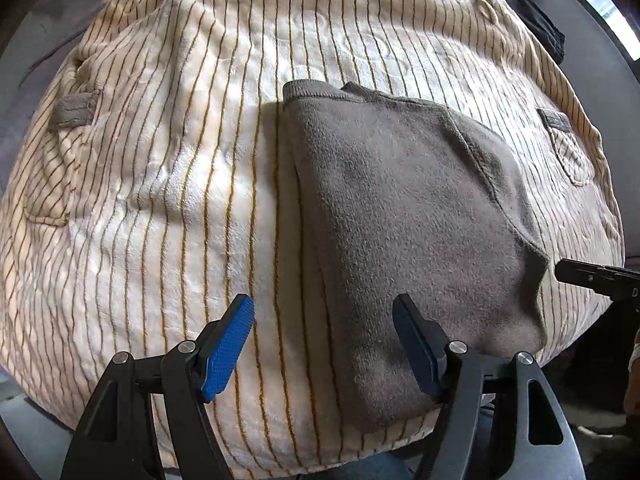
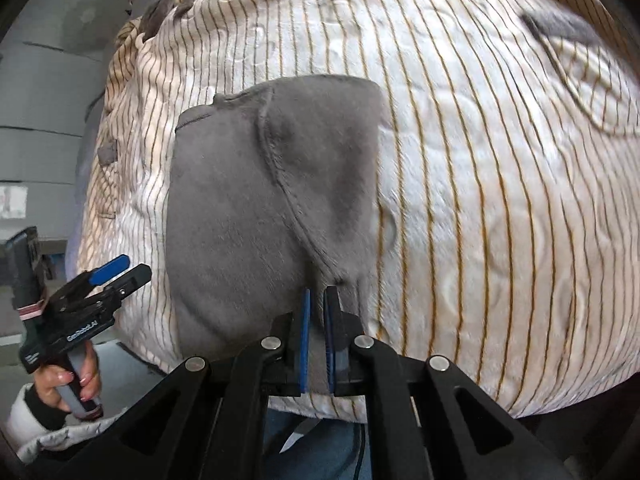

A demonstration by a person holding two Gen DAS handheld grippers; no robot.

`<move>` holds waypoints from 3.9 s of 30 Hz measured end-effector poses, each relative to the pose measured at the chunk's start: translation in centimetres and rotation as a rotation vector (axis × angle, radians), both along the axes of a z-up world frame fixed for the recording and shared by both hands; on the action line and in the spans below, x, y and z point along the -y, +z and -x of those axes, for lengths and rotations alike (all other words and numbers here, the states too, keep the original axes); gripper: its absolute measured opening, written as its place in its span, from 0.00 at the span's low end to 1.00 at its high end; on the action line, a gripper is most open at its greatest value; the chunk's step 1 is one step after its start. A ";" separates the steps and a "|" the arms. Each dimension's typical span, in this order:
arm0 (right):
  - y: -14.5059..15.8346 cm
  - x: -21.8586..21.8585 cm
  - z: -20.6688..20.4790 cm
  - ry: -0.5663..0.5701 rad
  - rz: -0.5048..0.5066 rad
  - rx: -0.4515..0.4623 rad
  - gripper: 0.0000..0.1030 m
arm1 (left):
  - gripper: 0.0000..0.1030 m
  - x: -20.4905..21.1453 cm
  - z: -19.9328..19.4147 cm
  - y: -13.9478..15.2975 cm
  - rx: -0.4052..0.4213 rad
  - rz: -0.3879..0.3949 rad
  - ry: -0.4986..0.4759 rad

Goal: Fold small clothes

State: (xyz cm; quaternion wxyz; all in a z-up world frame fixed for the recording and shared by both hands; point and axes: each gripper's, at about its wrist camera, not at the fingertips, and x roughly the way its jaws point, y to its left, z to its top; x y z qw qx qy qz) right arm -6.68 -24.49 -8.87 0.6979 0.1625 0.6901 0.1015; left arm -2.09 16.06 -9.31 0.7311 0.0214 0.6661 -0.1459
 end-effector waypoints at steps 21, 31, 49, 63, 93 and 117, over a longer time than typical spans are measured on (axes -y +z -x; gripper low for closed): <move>3.1 -4.9 -2.5 0.036 0.281 0.129 0.78 | 1.00 1.6 -1.5 3.9 0.129 -0.092 0.069; 3.0 -4.4 -2.8 -0.014 0.315 0.123 1.00 | 1.00 1.4 -1.8 3.5 0.098 -0.106 0.081; 3.0 -4.5 -2.9 -0.020 0.340 0.114 1.00 | 1.00 1.5 -1.7 3.3 0.078 -0.105 0.080; 3.1 -4.4 -2.9 -0.022 0.341 0.113 1.00 | 1.00 1.3 -1.7 3.3 0.077 -0.108 0.079; 3.2 -4.8 -2.4 -0.025 0.339 0.111 1.00 | 1.00 1.5 -1.2 3.5 0.085 -0.133 0.062; 2.9 -5.8 -1.9 -0.008 0.349 0.102 1.00 | 1.00 0.2 -1.0 3.9 0.130 -0.170 0.095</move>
